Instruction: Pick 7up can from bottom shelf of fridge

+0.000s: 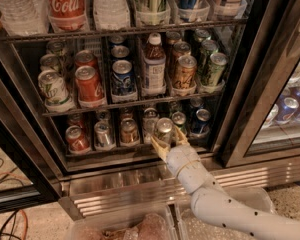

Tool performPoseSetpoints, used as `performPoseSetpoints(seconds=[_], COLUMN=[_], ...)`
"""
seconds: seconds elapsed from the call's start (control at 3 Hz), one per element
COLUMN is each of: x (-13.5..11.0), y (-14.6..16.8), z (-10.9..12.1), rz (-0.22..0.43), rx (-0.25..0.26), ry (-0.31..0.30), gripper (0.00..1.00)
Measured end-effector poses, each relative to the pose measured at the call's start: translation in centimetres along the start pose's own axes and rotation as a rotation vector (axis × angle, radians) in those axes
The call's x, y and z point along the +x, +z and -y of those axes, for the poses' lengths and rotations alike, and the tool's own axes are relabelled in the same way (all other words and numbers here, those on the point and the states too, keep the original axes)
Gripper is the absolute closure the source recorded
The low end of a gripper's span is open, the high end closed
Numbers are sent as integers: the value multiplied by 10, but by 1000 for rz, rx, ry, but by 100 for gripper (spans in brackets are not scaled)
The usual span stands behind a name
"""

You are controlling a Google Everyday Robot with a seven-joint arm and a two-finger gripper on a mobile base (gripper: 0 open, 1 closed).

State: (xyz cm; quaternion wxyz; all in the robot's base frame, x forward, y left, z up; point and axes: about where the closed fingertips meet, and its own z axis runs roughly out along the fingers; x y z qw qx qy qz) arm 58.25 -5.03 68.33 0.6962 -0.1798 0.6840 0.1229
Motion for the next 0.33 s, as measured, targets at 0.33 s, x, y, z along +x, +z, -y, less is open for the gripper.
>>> performPoseSetpoints(seconds=[0.33], x=[-3], y=[-6], z=[-2], rz=[-3], rx=[-38], ry=[5], gripper=[100])
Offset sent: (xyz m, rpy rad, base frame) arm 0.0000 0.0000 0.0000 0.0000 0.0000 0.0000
